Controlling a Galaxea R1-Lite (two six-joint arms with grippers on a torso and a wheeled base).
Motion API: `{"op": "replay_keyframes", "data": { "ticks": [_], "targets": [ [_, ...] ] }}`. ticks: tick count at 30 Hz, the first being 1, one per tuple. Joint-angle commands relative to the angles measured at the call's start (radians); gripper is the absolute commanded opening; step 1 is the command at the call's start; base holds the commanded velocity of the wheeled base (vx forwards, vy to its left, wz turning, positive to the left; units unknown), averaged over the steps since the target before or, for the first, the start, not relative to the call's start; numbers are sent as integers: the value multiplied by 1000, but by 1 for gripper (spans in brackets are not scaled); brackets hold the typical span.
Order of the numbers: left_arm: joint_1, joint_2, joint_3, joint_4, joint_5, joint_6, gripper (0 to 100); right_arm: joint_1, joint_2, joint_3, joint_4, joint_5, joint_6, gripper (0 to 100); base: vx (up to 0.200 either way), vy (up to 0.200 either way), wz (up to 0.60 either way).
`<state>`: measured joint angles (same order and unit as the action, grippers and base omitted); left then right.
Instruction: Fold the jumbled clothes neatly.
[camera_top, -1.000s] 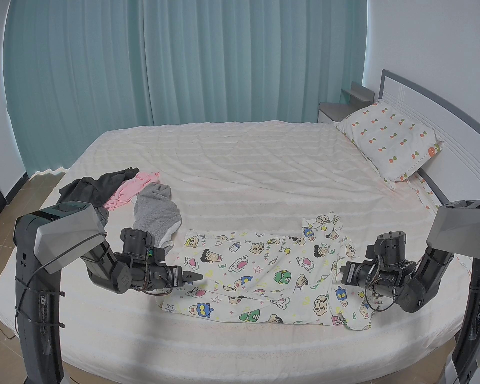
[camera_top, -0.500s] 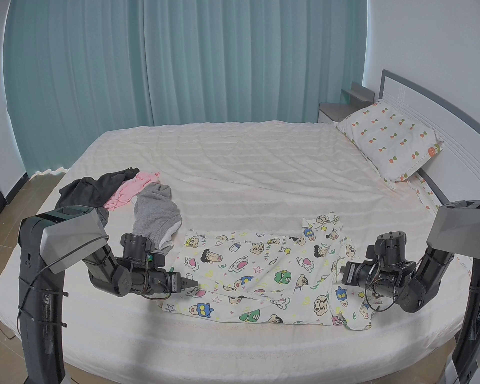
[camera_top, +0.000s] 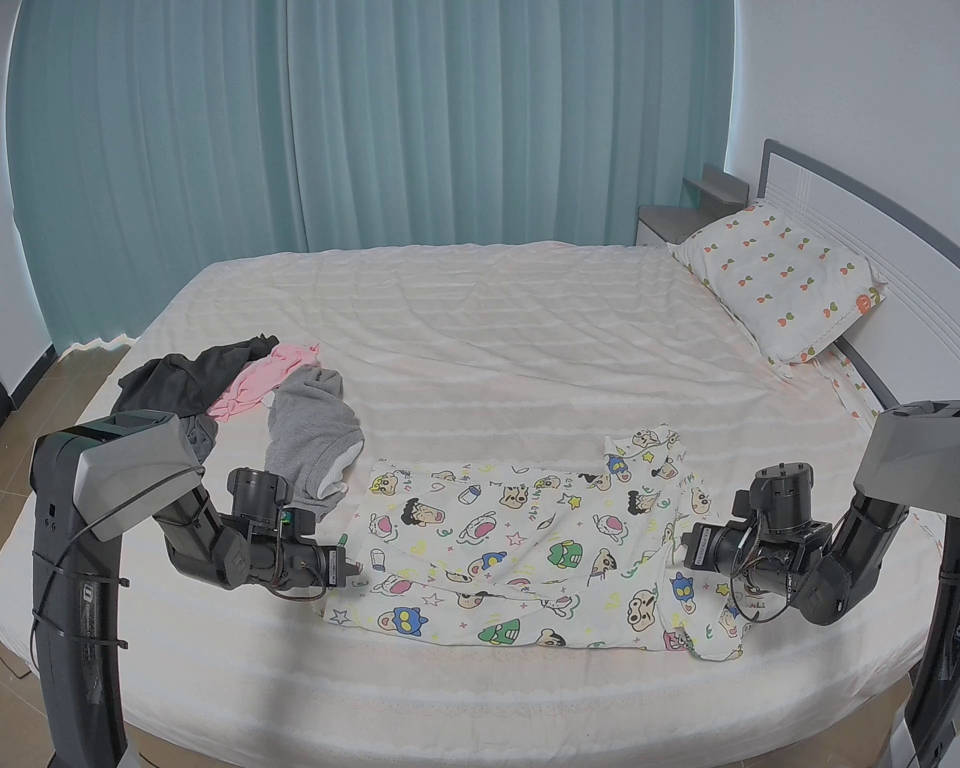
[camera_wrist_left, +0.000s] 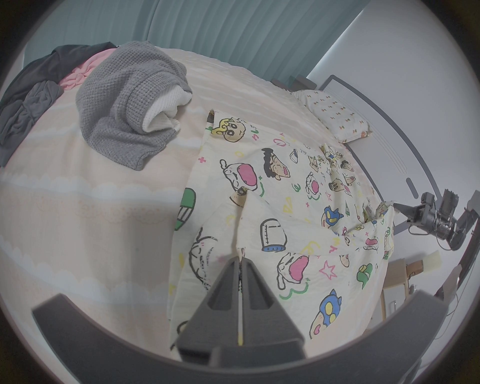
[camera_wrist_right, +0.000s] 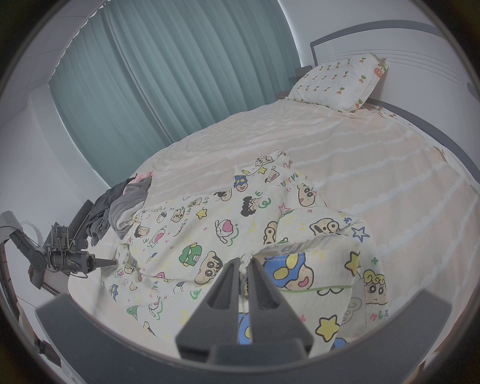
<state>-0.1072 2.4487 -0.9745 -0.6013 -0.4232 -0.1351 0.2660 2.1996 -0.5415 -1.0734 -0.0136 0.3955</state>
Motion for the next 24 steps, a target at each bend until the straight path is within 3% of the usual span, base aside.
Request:
{"op": "replay_keyframes", "data": {
  "ticks": [1, 24],
  "targets": [
    [6, -7, 0, 0, 0, 0, 0, 1, -1, 0, 0, 0, 0, 0, 0, 0, 0],
    [47, -139, 151, 1, 6, 5, 0, -7, -14, -2, -60, -5, -1, 0, 0, 0, 0]
  ]
}}
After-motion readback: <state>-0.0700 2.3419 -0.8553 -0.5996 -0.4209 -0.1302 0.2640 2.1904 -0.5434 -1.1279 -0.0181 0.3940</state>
